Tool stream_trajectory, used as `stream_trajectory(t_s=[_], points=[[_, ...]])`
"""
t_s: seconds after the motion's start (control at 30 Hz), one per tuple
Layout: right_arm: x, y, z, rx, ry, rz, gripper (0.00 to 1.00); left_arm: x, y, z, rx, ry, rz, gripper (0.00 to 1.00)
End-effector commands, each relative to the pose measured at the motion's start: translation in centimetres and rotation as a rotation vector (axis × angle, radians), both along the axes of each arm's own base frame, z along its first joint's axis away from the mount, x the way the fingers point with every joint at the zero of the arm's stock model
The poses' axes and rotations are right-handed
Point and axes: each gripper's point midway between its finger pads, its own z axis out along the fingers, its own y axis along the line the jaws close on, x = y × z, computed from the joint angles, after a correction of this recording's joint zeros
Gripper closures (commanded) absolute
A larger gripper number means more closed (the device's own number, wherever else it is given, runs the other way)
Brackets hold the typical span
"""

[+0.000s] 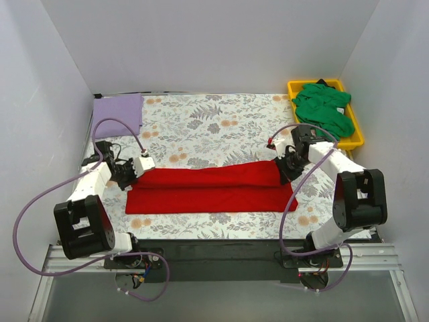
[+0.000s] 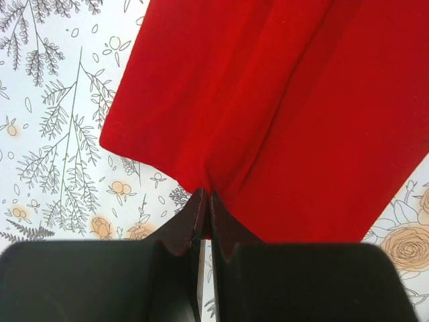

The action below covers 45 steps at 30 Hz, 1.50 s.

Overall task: Fold and stack the t-shirts
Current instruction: Fold the tshirt

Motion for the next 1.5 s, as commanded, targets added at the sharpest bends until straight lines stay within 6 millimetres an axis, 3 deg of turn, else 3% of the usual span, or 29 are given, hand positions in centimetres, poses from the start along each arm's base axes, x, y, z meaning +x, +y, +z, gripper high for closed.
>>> stream_trajectory(t_s=[0.0, 0.1, 0.27, 0.47, 0.7, 0.9, 1.1, 1.3, 1.37, 1.47], points=[[0.0, -0.7, -1.0, -0.040, 0.006, 0.005, 0.99, 0.8, 1.0, -0.3, 0.047, -0.034, 0.003, 1.00], [0.6, -0.7, -0.9, -0.039, 0.004, -0.002, 0.99, 1.6, 0.9, 0.1, 0.025, -0.043, 0.025, 1.00], [2.8, -0.4, 1.5, -0.033, -0.058, -0.020, 0.99, 2.9, 1.3, 1.4, 0.010, -0.036, 0.068, 1.00], [2.7, -0.3, 3.3, -0.023, -0.078, -0.011, 0.99, 3.6, 1.2, 3.0, 0.013, -0.077, 0.044, 1.00], [0.6, -0.1, 1.2, -0.016, 0.002, 0.013, 0.99, 1.1, 1.2, 1.5, 0.075, -0.083, -0.034, 1.00], [-0.8, 0.3, -0.1, -0.021, 0.049, 0.047, 0.99, 0.9, 1.6, 0.3, 0.109, -0.093, -0.037, 1.00], [0.8, 0.5, 1.0, -0.025, 0.013, 0.042, 0.99, 3.5, 1.8, 1.6, 0.065, -0.103, 0.030, 1.00], [4.4, 1.3, 4.4, -0.005, -0.083, 0.016, 0.99, 7.6, 2.1, 4.7, 0.010, -0.175, 0.094, 1.00], [4.7, 1.3, 5.1, -0.002, -0.100, 0.015, 0.99, 9.3, 2.6, 6.2, 0.013, -0.223, 0.120, 1.00], [4.5, 1.3, 5.9, 0.003, -0.115, 0.018, 0.99, 10.0, 2.7, 6.8, 0.010, -0.262, 0.130, 1.00]])
